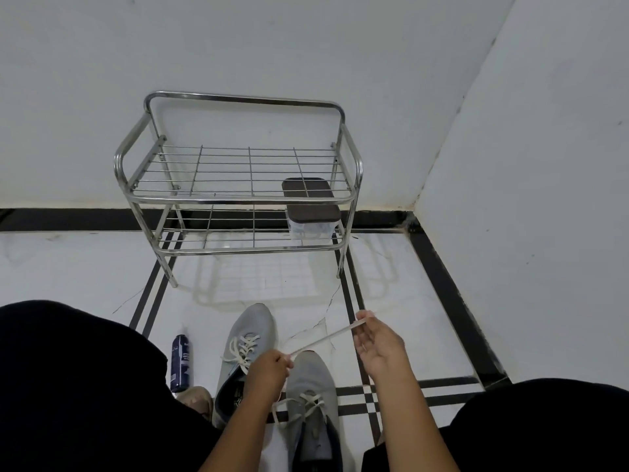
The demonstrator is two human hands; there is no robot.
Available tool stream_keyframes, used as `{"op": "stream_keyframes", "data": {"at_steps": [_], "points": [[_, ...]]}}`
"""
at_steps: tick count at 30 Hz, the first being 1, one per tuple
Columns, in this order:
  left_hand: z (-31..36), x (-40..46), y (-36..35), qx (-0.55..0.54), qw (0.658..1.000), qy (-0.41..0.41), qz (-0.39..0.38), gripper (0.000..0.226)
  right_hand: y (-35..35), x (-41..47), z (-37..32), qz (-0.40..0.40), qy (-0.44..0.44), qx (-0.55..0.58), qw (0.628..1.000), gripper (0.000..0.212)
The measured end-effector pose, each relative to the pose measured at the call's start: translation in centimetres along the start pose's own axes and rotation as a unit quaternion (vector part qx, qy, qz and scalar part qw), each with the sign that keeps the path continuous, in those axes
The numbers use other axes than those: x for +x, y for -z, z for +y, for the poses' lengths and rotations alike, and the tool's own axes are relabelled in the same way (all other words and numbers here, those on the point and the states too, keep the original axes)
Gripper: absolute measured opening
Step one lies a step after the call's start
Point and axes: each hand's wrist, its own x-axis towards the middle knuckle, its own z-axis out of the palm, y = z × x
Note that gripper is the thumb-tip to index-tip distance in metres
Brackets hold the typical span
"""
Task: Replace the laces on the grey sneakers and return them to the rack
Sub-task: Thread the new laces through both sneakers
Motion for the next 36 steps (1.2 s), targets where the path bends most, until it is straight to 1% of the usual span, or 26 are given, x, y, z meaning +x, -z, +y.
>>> {"op": "stream_keyframes", "data": {"at_steps": [2, 4, 7, 10, 11, 12, 13, 14, 15, 16, 17, 18, 20, 21, 22, 26, 29, 31, 33, 34, 36], "points": [[-1.7, 0.3, 0.2, 0.024, 0.998, 0.038, 0.035, 0.025, 0.3, -0.6, -1.2, 0.030, 0.039, -0.002, 0.999, 0.013], [-2.9, 0.7, 0.2, 0.043, 0.995, 0.065, 0.060, 0.023, 0.4, -1.2, -2.3, 0.043, 0.082, -0.020, 0.996, 0.011], [-3.4, 1.0, 0.0, 0.059, 0.990, 0.081, 0.096, 0.025, 0.5, -1.7, -3.1, 0.043, 0.119, -0.070, 0.990, 0.005], [-3.0, 0.1, 0.3, 0.103, 0.980, 0.111, 0.131, 0.029, 0.5, -1.7, -3.1, 0.032, 0.142, -0.094, 0.985, 0.007], [-2.6, -0.3, 0.3, 0.116, 0.975, 0.113, 0.154, 0.029, 0.5, -1.7, -3.0, 0.026, 0.149, -0.109, 0.982, 0.007], [-2.1, -0.7, 0.5, 0.118, 0.970, 0.102, 0.187, 0.028, 0.3, -1.6, -2.8, 0.019, 0.154, -0.132, 0.979, 0.006], [-1.6, -0.8, 0.5, 0.109, 0.966, 0.068, 0.224, 0.029, 0.1, -1.6, -2.6, 0.011, 0.159, -0.161, 0.974, 0.006], [-0.9, -0.9, 0.4, 0.096, 0.962, 0.014, 0.255, 0.031, -0.2, -1.6, -2.3, 0.001, 0.161, -0.193, 0.968, 0.006], [0.0, -0.8, 0.3, 0.074, 0.960, -0.059, 0.262, 0.032, -0.6, -1.5, -1.9, -0.013, 0.158, -0.225, 0.961, 0.008], [1.1, -0.6, 0.2, 0.031, 0.961, -0.139, 0.238, 0.030, -0.9, -1.5, -1.5, -0.030, 0.153, -0.256, 0.954, 0.009], [2.3, -0.4, 0.1, -0.018, 0.961, -0.201, 0.188, 0.028, -1.2, -1.5, -1.0, -0.051, 0.146, -0.284, 0.946, 0.010], [3.6, -0.5, 0.1, -0.059, 0.963, -0.234, 0.119, 0.027, -1.4, -1.6, -0.5, -0.069, 0.141, -0.306, 0.939, 0.011], [5.2, -0.9, 0.1, -0.120, 0.961, -0.249, -0.024, 0.023, -1.7, -1.7, 0.4, -0.096, 0.137, -0.329, 0.929, 0.012], [5.5, -0.9, -0.1, -0.136, 0.957, -0.245, -0.071, 0.020, -1.8, -1.6, 0.6, -0.102, 0.139, -0.334, 0.926, 0.013], [5.4, -0.9, -0.2, -0.138, 0.957, -0.240, -0.088, 0.017, -1.8, -1.5, 0.8, -0.101, 0.141, -0.336, 0.926, 0.013], [4.1, -0.2, -0.2, -0.123, 0.969, -0.203, -0.061, 0.017, -1.3, -0.7, 0.8, -0.087, 0.123, -0.307, 0.940, 0.003], [3.6, 0.2, -0.3, -0.106, 0.973, -0.191, -0.077, 0.015, -1.1, -0.2, 1.3, -0.081, 0.117, -0.307, 0.941, 0.002], [3.6, 0.1, -0.6, -0.123, 0.970, -0.188, -0.091, 0.011, -1.1, 0.3, 1.7, -0.069, 0.120, -0.324, 0.936, 0.008], [3.5, 0.2, -0.8, -0.127, 0.971, -0.187, -0.084, 0.012, -1.1, 0.5, 2.1, -0.060, 0.116, -0.320, 0.938, 0.003], [3.4, 0.3, -0.9, -0.122, 0.973, -0.181, -0.072, 0.014, -1.0, 0.7, 2.3, -0.045, 0.110, -0.305, 0.945, 0.003], [3.0, 0.4, -1.1, -0.080, 0.983, -0.157, -0.047, 0.018, -0.2, 1.5, 3.0, 0.006, 0.088, -0.292, 0.952, 0.014]]}}
